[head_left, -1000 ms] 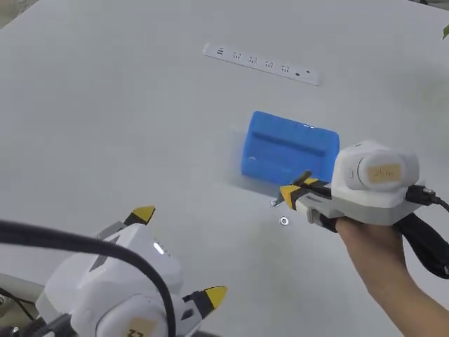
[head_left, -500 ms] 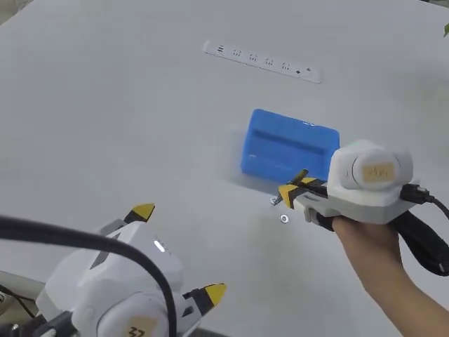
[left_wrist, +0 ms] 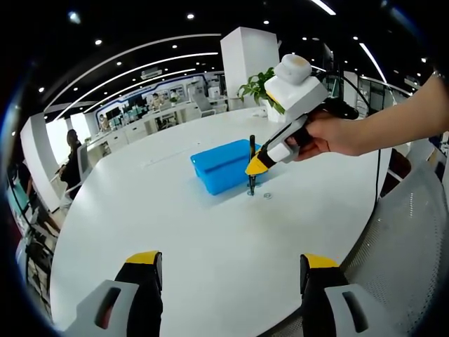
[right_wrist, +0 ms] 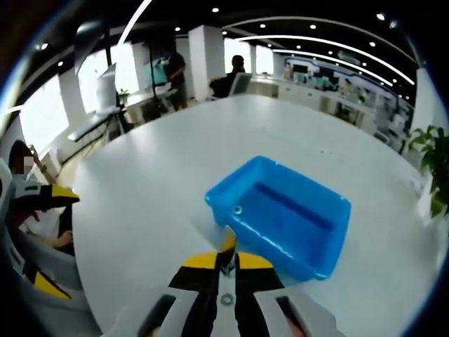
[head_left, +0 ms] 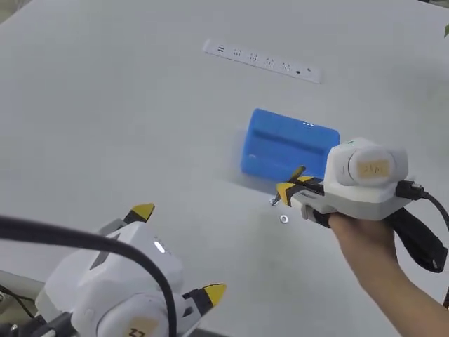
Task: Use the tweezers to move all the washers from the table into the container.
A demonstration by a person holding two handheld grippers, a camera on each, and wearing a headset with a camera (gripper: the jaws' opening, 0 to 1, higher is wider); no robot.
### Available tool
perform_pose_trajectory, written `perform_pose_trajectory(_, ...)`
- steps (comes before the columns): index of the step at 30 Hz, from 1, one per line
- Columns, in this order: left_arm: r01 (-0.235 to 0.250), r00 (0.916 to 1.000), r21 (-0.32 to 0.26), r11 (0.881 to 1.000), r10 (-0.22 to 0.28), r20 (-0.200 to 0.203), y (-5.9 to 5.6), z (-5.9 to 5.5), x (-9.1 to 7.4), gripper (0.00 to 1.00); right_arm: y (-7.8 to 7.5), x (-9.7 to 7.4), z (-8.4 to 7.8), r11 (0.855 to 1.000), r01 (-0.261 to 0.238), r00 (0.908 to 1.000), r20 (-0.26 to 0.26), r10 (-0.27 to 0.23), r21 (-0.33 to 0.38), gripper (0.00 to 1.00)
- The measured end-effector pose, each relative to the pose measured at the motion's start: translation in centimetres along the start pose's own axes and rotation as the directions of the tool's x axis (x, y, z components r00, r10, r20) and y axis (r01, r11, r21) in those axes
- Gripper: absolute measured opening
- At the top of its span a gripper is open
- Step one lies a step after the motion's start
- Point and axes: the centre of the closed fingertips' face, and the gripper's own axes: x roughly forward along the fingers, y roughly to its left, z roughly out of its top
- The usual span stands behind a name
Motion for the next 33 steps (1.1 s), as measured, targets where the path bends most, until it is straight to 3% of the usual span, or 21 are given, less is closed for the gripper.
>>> perform_pose_trajectory(9, 0.002, 1.0, 0.002, 1.0, -0.002, 0.002, -0.1, 0.0, 0.0, 0.82, 0.0, -0.1, -0.1, 1.0, 0.005, 1.0, 0.002, -0.006, 0.012, 0.03)
perform_pose_trajectory(15, 0.0, 1.0, 0.002, 1.0, 0.0, -0.002, 0.0, 0.0, 0.0, 0.82, 0.1, -0.2, -0.2, 0.999, -0.021, 0.9998, -0.006, 0.021, 0.03, 0.03)
perform_pose_trajectory(18, -0.001, 1.0, 0.001, 1.0, 0.001, -0.005, 0.0, -0.1, 0.0, 0.81, 0.1, -0.6, 0.2, 0.997, -0.04, 0.9991, 0.017, 0.039, 0.069, 0.03)
perform_pose_trajectory(24, 0.003, 1.0, 0.005, 1.0, -0.003, -0.006, -0.1, -0.1, 0.1, 0.81, 0.3, -1.8, 1.5, 0.997, -0.053, 0.9973, 0.055, 0.049, 0.065, 0.03)
perform_pose_trajectory(33, -0.013, 0.9999, 0.002, 1.0, 0.013, 0.007, 0.2, 0.1, 0.0, 0.83, 0.2, -2.1, 2.9, 0.997, -0.057, 0.9956, 0.077, 0.053, 0.044, 0.03)
